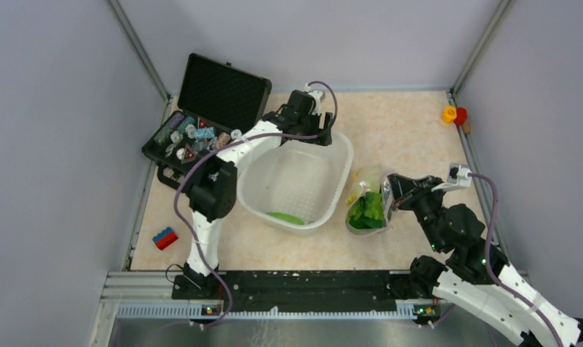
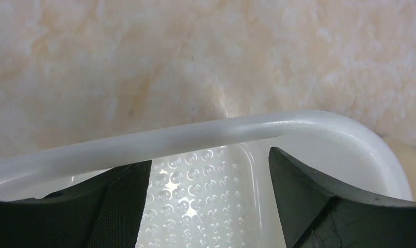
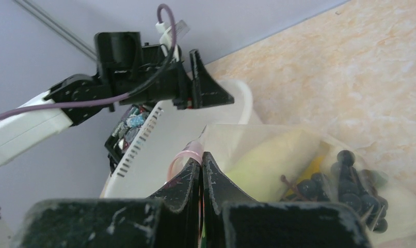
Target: Place the food in the zip-top bag and seal the zipper
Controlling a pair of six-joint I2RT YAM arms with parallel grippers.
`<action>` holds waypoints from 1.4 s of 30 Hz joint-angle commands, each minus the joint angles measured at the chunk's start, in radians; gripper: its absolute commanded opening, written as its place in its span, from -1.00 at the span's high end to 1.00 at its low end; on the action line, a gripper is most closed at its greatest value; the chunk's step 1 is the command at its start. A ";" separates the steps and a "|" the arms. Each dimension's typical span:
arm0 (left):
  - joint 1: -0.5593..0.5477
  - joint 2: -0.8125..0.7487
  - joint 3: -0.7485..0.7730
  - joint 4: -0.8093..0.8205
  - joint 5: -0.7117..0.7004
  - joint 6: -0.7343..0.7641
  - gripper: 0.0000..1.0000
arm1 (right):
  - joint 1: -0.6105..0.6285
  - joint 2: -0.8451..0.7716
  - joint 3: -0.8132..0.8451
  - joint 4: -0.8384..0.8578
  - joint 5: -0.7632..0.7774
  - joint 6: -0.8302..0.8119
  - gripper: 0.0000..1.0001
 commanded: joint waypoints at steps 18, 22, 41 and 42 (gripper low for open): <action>0.010 -0.344 -0.274 -0.168 0.099 0.200 -0.97 | -0.006 0.014 0.013 0.027 0.005 0.008 1.00; 0.010 -0.308 -0.289 -0.321 0.129 0.245 -0.97 | -0.005 0.017 0.012 0.033 -0.006 0.012 1.00; 0.006 -0.169 -0.307 -0.170 0.167 0.179 -0.85 | -0.006 0.003 0.008 0.013 0.015 0.022 1.00; 0.004 -0.169 -0.318 -0.169 0.167 0.180 -0.88 | -0.005 0.003 0.011 0.009 0.020 0.022 1.00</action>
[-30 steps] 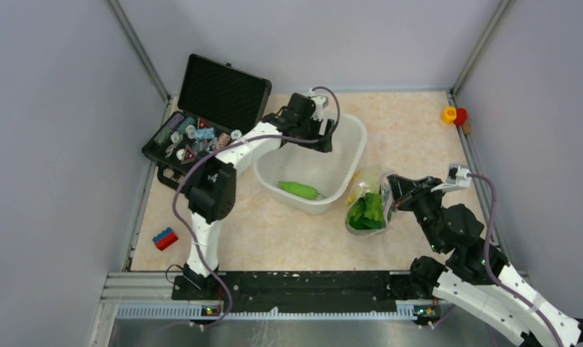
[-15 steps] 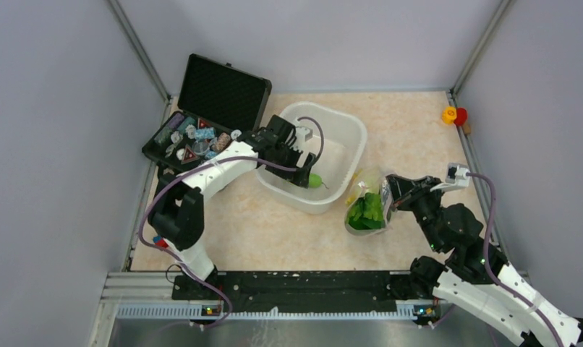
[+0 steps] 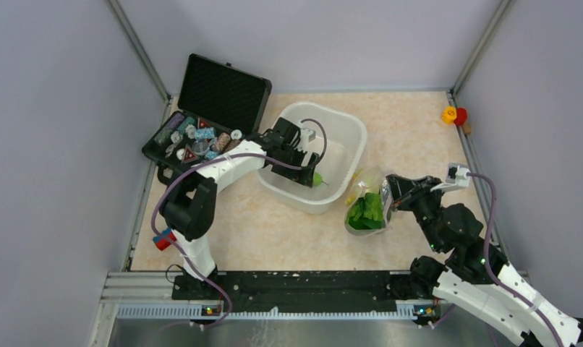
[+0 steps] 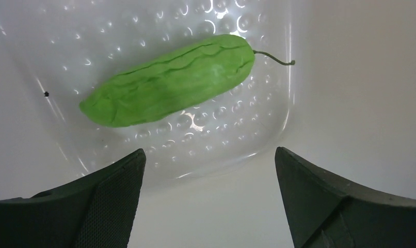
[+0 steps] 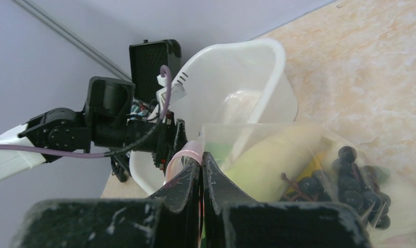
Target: Place the food in the zip-top bag and seal the zipper
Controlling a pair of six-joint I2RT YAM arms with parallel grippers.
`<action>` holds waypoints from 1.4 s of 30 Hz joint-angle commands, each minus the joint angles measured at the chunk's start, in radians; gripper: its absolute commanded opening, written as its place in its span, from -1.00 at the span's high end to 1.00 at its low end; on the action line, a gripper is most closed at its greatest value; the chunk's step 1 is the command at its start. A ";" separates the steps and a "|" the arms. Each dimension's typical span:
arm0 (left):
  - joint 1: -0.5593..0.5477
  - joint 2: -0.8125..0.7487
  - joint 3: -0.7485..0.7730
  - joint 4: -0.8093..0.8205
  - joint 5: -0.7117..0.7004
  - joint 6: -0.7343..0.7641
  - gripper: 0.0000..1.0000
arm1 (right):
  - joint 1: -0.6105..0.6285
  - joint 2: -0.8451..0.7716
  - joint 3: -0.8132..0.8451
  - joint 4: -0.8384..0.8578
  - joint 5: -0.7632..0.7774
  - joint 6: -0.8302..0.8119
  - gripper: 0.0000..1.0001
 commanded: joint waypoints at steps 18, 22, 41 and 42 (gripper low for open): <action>-0.027 0.074 -0.014 0.344 -0.161 -0.135 -0.63 | -0.006 0.002 0.008 -0.002 0.087 -0.007 1.00; 0.005 0.128 0.044 0.519 -0.119 -0.181 -0.63 | -0.005 0.004 -0.012 0.031 0.139 -0.045 1.00; 0.030 0.165 0.094 0.400 0.037 -0.160 -0.70 | -0.006 0.006 -0.033 0.142 0.294 -0.179 1.00; 0.026 0.171 0.096 0.388 0.047 -0.156 -0.69 | -0.005 0.006 -0.031 0.142 0.286 -0.179 1.00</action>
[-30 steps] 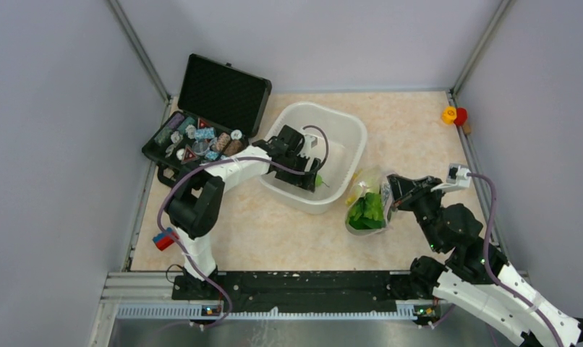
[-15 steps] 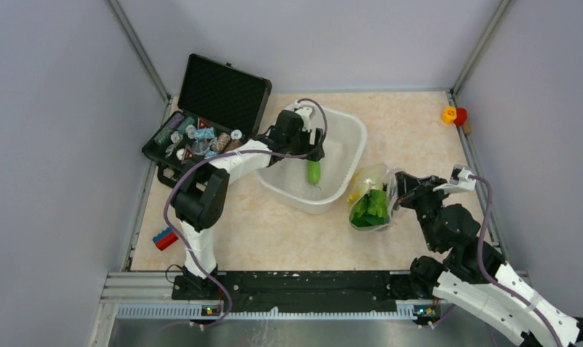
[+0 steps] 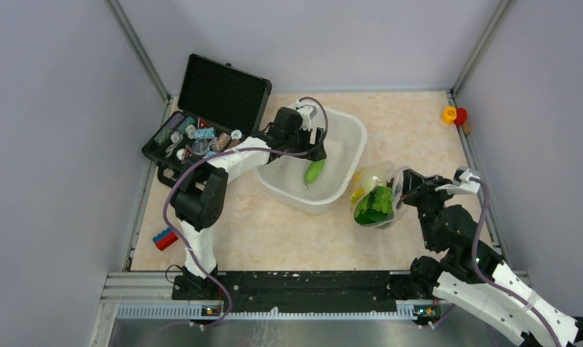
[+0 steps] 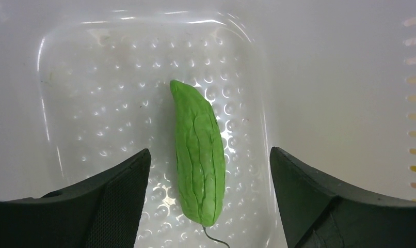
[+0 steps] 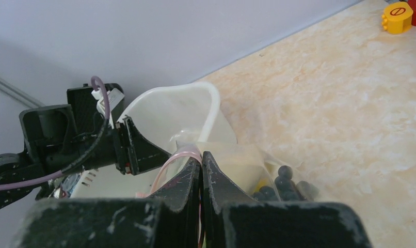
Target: Place the food in the zip-top bag and seal the zipper
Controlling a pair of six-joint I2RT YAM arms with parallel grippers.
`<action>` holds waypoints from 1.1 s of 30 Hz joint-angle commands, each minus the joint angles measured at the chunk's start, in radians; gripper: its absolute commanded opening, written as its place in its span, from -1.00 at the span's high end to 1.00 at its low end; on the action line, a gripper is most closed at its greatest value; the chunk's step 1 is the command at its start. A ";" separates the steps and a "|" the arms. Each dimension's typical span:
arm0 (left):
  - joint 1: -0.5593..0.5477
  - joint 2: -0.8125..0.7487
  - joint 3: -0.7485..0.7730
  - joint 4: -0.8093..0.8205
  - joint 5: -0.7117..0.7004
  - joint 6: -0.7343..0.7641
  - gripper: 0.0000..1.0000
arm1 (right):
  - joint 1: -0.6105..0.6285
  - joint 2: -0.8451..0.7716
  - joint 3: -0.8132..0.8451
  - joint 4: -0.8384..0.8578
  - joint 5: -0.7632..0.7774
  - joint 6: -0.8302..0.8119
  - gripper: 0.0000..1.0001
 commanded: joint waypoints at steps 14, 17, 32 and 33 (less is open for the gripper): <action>-0.013 0.130 0.059 -0.220 -0.032 0.068 -0.12 | -0.006 0.113 0.100 -0.024 -0.177 0.049 1.00; -0.013 0.102 0.031 -0.213 -0.021 0.059 0.22 | -0.005 0.108 0.096 -0.019 -0.205 0.073 1.00; -0.013 -0.333 -0.208 -0.015 0.033 0.030 0.53 | -0.005 0.105 0.078 -0.057 -0.241 0.152 1.00; -0.013 -0.355 -0.215 -0.013 0.050 0.023 0.53 | -0.005 0.110 0.078 -0.056 -0.246 0.153 1.00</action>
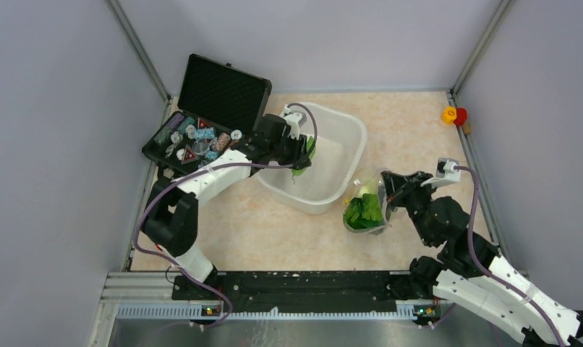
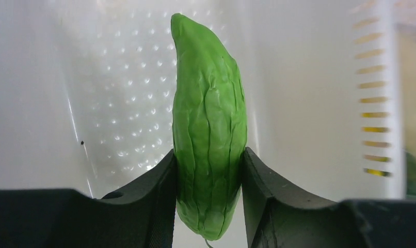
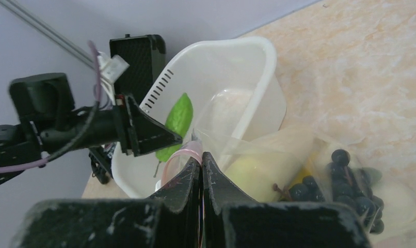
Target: Place the food in the zip-top bag and seal the zipper
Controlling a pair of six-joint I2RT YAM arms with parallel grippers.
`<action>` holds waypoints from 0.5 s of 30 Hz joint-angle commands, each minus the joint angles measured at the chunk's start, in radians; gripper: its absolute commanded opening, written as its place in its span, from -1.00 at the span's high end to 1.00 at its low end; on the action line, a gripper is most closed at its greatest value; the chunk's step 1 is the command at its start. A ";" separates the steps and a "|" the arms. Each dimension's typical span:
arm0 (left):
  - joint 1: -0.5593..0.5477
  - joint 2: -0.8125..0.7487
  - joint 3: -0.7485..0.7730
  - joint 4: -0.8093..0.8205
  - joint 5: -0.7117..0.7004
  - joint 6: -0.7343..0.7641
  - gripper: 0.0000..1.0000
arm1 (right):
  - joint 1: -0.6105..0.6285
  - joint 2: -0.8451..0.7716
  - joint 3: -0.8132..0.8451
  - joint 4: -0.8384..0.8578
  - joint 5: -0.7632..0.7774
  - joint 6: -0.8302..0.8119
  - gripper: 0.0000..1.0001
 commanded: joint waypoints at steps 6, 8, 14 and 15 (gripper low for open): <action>-0.002 -0.257 -0.085 0.140 0.166 -0.066 0.53 | -0.006 0.041 0.013 0.032 -0.035 0.040 1.00; -0.001 -0.317 -0.128 0.180 0.232 -0.084 0.52 | -0.005 0.052 0.009 0.047 -0.045 0.043 1.00; -0.020 -0.383 -0.106 0.020 0.481 -0.046 0.48 | -0.005 0.095 0.004 0.100 -0.070 0.030 1.00; -0.033 -0.387 -0.102 -0.022 0.505 -0.023 0.47 | -0.005 0.104 0.006 0.109 -0.077 0.026 1.00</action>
